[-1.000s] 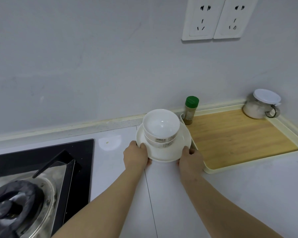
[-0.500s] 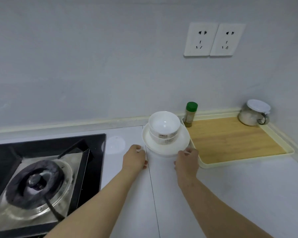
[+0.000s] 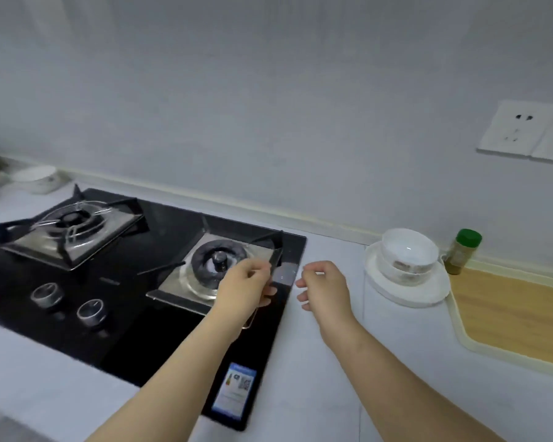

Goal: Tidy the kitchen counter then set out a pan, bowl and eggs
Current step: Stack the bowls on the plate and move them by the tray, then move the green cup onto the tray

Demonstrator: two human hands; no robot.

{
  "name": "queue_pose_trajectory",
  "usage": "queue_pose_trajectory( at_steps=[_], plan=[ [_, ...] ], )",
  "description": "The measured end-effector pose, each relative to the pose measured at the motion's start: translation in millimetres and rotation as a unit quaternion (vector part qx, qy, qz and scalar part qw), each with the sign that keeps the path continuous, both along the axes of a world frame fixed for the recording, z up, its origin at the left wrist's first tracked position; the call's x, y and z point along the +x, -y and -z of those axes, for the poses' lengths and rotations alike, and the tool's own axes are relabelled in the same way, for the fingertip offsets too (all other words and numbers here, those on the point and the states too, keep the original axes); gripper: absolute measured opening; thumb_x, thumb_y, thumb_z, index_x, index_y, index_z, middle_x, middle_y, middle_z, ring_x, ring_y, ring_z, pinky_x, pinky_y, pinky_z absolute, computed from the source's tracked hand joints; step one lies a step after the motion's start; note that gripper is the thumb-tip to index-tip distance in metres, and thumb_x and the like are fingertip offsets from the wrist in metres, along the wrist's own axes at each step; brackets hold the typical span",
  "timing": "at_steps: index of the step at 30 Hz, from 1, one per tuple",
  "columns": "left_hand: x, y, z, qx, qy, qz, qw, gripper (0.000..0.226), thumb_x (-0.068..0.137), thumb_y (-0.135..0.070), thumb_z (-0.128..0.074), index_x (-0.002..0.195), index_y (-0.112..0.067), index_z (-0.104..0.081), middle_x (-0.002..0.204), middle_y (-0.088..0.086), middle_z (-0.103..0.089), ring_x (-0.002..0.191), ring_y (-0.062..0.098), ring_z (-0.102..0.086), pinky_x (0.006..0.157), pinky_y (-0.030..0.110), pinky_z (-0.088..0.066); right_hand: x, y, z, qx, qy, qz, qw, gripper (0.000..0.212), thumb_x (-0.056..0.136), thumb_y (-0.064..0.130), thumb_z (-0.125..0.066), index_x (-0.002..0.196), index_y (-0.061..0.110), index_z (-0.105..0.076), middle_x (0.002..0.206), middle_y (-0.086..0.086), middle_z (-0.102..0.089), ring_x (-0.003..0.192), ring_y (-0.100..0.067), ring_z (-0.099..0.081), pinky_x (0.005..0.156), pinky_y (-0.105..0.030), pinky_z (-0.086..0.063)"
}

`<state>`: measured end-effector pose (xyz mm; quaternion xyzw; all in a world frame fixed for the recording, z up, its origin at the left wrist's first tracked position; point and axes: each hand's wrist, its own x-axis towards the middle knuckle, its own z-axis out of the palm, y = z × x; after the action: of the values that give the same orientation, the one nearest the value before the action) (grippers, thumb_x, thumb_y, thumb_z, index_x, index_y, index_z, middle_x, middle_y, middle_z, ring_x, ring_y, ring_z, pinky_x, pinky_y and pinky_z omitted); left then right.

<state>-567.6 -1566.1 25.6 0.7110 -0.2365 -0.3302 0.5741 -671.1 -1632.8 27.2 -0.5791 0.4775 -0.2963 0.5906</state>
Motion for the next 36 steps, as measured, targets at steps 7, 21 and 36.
queue_pose_trajectory(
  at_steps=[7, 21, 36],
  plan=[
    [54, -171, -11, -0.001, 0.011, -0.213, 0.977, 0.017, 0.093, -0.01, -0.048, 0.088, -0.018, -0.062, 0.081, 0.003, -0.062, 0.071, 0.016, -0.064, 0.068, 0.028, -0.053, 99, -134, -2, -0.021, -0.003, -0.262, 0.965, 0.017, 0.091, 0.008, -0.045, 0.091, 0.025, -0.05, 0.087, -0.003, -0.06, 0.068, -0.013, -0.053, 0.055, -0.019, -0.039],
    [140, -518, -14, -0.033, 0.007, -0.523, 0.852, 0.017, 0.096, -0.006, -0.042, 0.099, -0.009, -0.059, 0.082, 0.008, -0.057, 0.068, 0.019, -0.06, 0.069, 0.032, -0.053, 264, -463, 6, -0.067, 0.004, -0.542, 0.838, 0.02, 0.085, 0.004, -0.043, 0.081, 0.022, -0.051, 0.072, 0.0, -0.057, 0.064, -0.018, -0.053, 0.062, -0.03, -0.043],
    [255, -851, -20, 0.002, 0.006, -0.663, 0.749, 0.017, 0.096, -0.006, -0.041, 0.095, -0.013, -0.057, 0.08, 0.005, -0.056, 0.069, 0.016, -0.058, 0.066, 0.027, -0.05, 417, -803, -2, 0.023, -0.039, -0.698, 0.714, 0.017, 0.093, 0.008, -0.041, 0.08, 0.017, -0.049, 0.074, -0.002, -0.054, 0.053, -0.014, -0.046, 0.049, -0.023, -0.037]
  ],
)
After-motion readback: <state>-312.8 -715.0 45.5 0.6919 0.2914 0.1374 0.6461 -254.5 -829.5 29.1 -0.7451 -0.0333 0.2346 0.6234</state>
